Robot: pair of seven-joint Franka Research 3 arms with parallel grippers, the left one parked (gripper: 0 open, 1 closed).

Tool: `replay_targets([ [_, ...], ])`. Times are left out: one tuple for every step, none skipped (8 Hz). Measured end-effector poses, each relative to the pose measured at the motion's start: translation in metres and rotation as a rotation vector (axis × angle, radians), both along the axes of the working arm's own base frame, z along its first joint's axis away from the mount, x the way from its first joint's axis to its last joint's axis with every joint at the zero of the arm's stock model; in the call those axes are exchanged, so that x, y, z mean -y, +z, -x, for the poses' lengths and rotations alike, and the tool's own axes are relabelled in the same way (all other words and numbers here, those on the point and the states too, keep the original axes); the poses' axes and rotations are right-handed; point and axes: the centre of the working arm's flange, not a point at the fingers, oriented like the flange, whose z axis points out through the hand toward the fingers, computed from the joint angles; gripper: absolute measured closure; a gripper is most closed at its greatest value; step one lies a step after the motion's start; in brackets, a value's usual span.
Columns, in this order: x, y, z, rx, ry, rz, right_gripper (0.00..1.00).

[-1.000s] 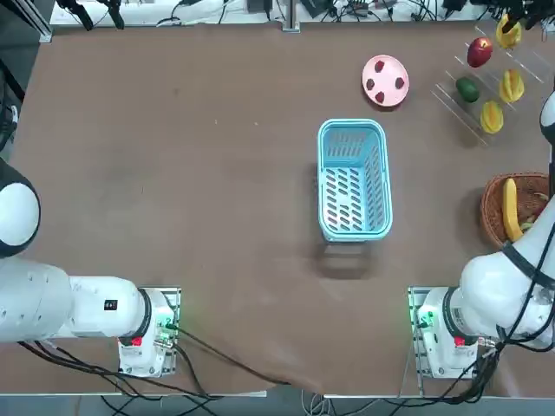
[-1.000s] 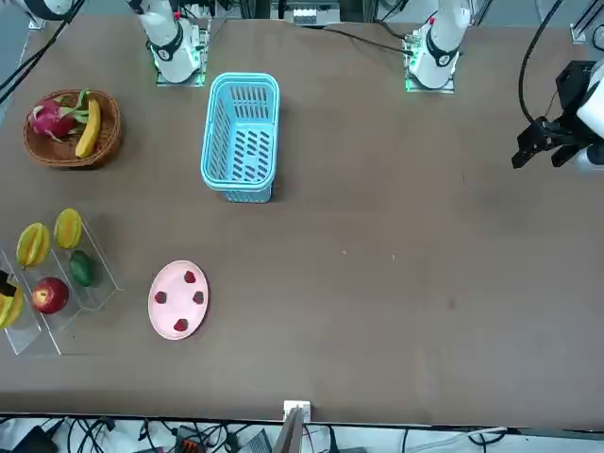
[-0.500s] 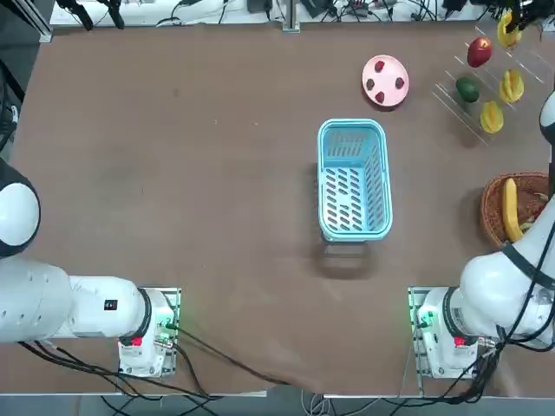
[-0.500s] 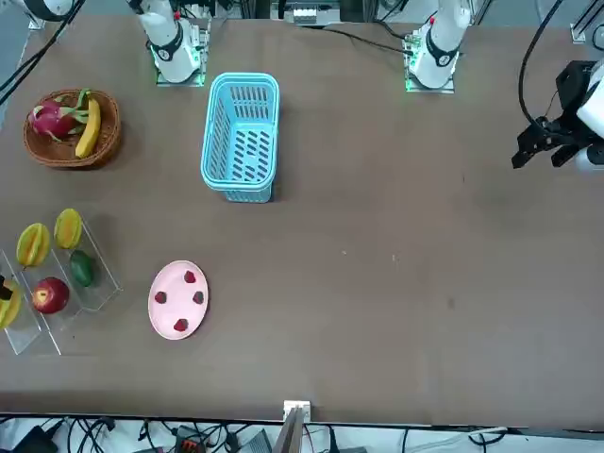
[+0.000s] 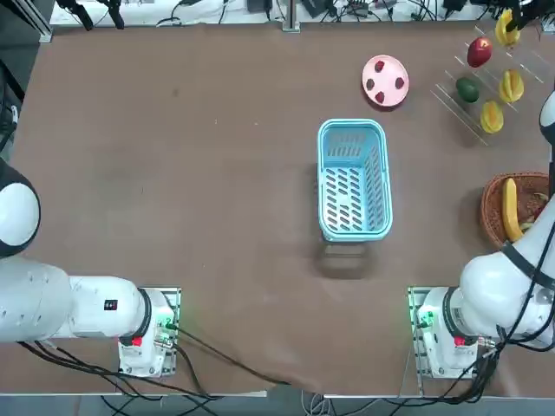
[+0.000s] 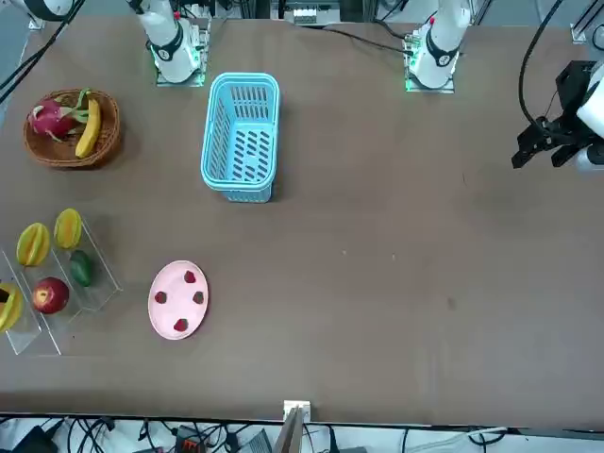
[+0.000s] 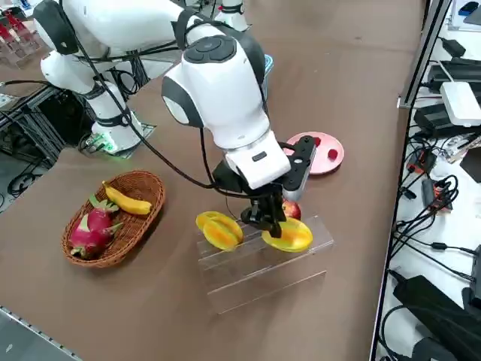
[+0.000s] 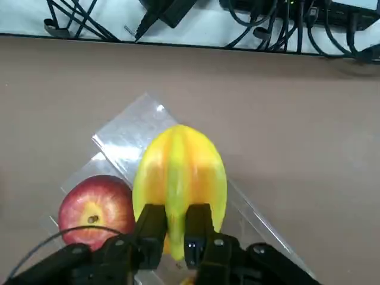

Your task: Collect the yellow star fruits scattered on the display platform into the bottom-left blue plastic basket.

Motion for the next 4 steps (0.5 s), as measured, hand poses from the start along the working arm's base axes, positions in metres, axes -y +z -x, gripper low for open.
replay_targets([
  [-0.004, 0.004, 0.001, -0.029, 0.001, -0.019, 0.79],
  [-0.016, 0.024, 0.001, -0.073, -0.013, -0.049, 0.79],
  [-0.038, 0.054, 0.0, -0.11, -0.05, -0.073, 0.79],
  [-0.07, 0.087, 0.002, -0.147, -0.087, -0.091, 0.79],
])
